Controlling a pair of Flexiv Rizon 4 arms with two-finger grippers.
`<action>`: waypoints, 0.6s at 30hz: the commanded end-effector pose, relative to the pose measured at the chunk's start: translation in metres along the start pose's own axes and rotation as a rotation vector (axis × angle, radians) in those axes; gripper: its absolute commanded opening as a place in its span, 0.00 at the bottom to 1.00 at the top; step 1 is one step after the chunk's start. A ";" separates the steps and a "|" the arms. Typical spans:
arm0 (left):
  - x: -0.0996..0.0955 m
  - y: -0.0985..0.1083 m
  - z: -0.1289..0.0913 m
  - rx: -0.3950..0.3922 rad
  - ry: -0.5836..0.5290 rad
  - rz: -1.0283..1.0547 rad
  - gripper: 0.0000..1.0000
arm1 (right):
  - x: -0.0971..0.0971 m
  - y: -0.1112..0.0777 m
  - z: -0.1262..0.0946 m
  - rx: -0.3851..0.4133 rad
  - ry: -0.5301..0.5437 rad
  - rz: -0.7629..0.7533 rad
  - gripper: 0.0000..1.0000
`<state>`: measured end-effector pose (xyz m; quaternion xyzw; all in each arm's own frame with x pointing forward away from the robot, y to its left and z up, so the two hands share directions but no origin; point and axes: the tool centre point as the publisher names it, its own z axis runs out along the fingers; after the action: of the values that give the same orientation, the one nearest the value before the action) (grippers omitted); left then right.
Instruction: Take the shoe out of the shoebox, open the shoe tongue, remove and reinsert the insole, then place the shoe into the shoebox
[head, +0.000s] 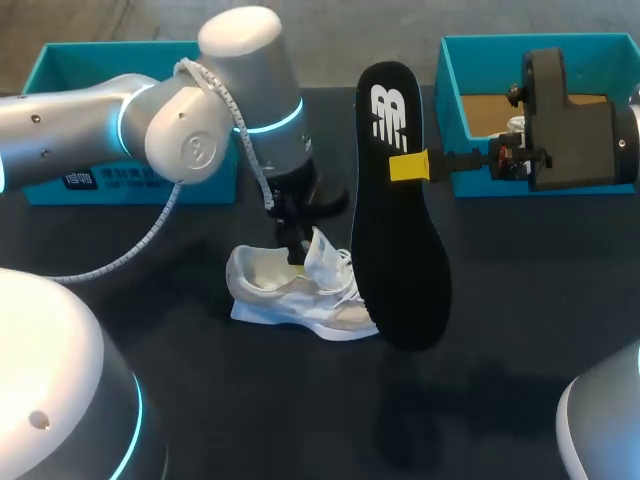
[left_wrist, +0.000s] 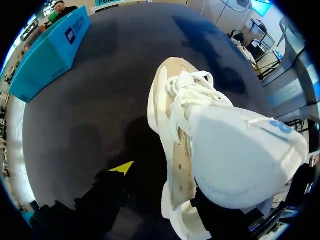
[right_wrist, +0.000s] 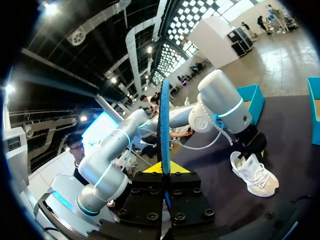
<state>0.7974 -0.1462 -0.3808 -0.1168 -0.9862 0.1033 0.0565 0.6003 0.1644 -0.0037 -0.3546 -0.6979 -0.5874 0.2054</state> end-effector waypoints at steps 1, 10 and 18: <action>-0.001 -0.001 0.004 0.000 0.009 -0.002 0.46 | 0.009 -0.004 0.004 -0.012 -0.012 0.001 0.00; 0.007 0.001 0.008 0.025 0.029 -0.011 0.00 | 0.009 -0.004 0.004 -0.012 -0.012 0.001 0.00; 0.010 0.000 -0.006 0.049 0.039 0.039 0.00 | 0.009 -0.004 0.004 -0.012 -0.012 0.001 0.00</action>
<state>0.7883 -0.1482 -0.3811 -0.1303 -0.9809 0.1242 0.0742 0.6003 0.1644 -0.0037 -0.3546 -0.6979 -0.5874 0.2054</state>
